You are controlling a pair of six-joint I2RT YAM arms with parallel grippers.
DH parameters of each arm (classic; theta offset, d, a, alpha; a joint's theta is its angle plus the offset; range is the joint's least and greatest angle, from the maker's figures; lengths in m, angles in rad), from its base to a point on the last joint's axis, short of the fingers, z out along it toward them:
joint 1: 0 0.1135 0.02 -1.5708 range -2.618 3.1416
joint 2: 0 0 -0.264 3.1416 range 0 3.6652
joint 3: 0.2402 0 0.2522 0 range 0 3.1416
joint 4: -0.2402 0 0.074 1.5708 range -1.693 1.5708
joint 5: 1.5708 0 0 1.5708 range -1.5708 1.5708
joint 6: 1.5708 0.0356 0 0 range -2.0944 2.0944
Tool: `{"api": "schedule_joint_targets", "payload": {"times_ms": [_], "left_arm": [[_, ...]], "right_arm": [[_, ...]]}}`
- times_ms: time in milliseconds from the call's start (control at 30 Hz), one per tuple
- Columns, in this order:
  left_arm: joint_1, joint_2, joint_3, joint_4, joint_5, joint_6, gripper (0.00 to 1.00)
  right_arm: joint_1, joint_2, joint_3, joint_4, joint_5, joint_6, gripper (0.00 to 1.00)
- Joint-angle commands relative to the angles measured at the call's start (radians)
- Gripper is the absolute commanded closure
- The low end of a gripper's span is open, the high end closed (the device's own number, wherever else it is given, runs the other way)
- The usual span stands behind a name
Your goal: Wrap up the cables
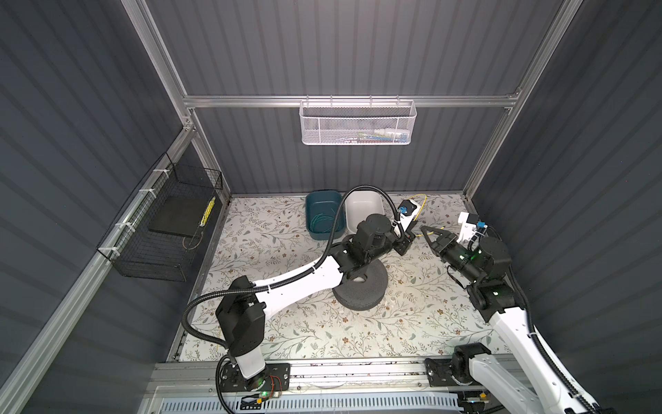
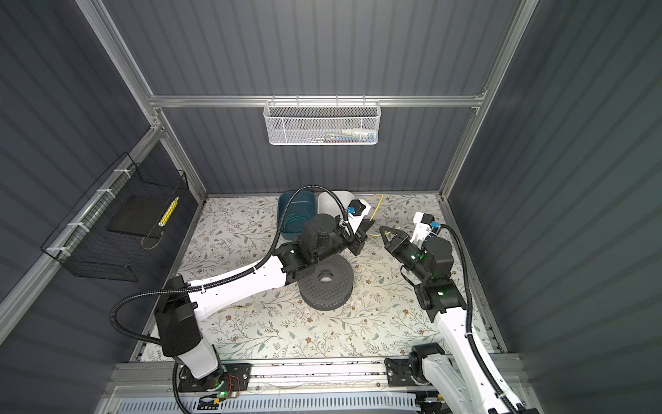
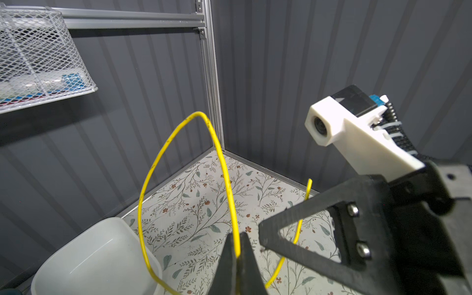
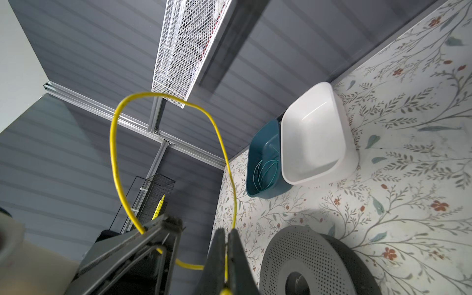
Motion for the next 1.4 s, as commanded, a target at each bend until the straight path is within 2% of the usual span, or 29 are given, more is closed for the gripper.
{"api": "schedule_joint_targets", "payload": {"times_ms": [0,167,300,467,667,900,1167,1367], "left_arm": [[0.008,-0.076,-0.053,-0.009,0.028,0.022,1.0],[0.008,-0.161,-0.148,-0.057,0.058,0.051,1.0],[0.008,-0.222,-0.211,-0.144,0.04,0.083,1.0],[0.008,-0.275,-0.326,-0.214,-0.047,0.107,1.0],[0.008,-0.245,-0.409,-0.222,-0.185,0.112,1.0],[0.002,-0.23,-0.476,-0.219,-0.253,0.104,1.0],[-0.05,-0.184,-0.471,-0.317,-0.394,0.147,1.0],[-0.052,-0.216,-0.522,-0.301,-0.428,0.15,1.0]], "right_arm": [[-0.046,0.013,0.058,-0.034,0.013,-0.054,1.0],[-0.178,0.096,0.082,0.044,-0.072,0.012,1.0],[-0.258,0.167,0.13,0.091,-0.099,0.052,1.0],[-0.347,0.22,0.213,0.153,-0.138,0.131,1.0],[-0.426,0.241,0.33,0.156,-0.165,0.174,1.0],[-0.579,0.268,0.391,0.24,-0.207,0.32,1.0],[-0.594,0.358,0.483,0.272,-0.217,0.366,1.0],[-0.622,0.363,0.494,0.258,-0.229,0.347,1.0]]}}
